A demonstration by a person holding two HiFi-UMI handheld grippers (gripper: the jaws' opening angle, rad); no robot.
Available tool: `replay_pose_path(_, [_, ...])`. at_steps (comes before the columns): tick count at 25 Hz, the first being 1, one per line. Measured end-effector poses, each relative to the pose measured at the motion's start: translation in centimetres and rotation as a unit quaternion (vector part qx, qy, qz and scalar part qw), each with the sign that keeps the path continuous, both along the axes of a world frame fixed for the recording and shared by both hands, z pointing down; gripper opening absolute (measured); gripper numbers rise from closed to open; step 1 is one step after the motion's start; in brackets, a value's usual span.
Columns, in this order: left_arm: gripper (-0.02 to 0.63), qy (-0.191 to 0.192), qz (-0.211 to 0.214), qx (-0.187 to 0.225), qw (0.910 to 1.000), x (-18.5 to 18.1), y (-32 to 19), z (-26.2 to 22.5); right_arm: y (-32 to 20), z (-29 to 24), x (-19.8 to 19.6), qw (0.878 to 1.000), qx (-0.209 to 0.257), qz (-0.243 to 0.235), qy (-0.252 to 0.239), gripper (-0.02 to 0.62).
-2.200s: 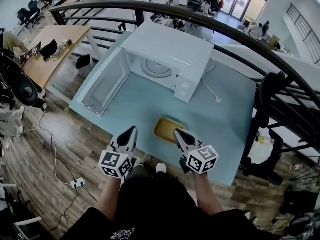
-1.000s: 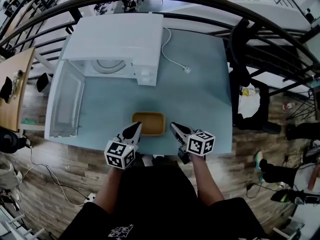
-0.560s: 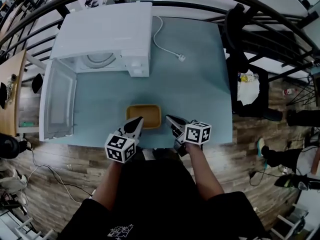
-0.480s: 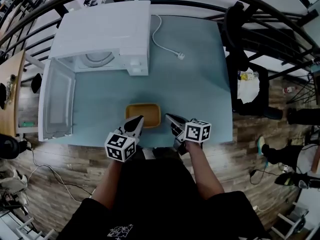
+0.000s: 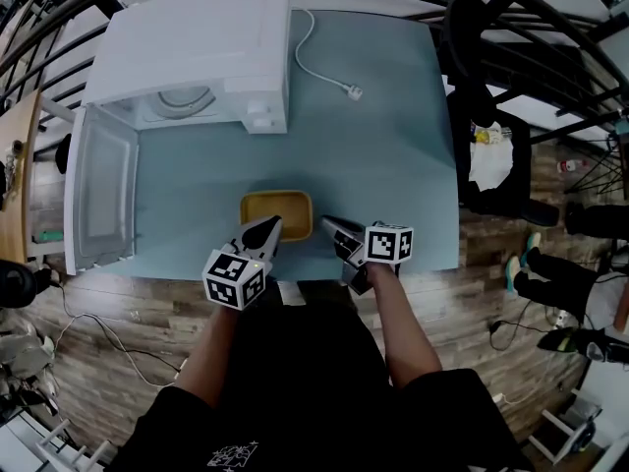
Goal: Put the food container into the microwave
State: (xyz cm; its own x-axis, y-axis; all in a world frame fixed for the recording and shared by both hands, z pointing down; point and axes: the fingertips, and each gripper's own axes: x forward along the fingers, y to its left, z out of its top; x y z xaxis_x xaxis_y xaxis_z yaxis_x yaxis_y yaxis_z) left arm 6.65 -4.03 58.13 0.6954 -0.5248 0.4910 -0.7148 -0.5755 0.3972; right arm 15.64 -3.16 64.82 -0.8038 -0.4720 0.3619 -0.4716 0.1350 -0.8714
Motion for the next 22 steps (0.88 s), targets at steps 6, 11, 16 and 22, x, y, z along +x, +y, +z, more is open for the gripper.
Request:
replay_pose_path(6, [0.008,-0.002,-0.004,-0.007,1.0000,0.4,0.2,0.5,0.2,0.4,-0.4,0.999,-0.014,-0.017,-0.028,0.064])
replay_pose_path(11, [0.008,-0.007,-0.013,-0.008,0.9999,0.2,0.2,0.8,0.5,1.0,-1.0,0.996,-0.036,-0.035,-0.068,0.089])
replay_pose_path(16, [0.008,-0.014,-0.019,-0.010,0.9997,-0.4,0.4,1.0,0.4,1.7,-1.4,0.993,-0.055,-0.044,-0.100,0.106])
replay_pose_path(22, [0.008,-0.017,-0.019,-0.009,0.9996,-0.5,0.4,0.9,-0.2,2.3,-1.3,0.990,-0.081,-0.037,-0.112,0.103])
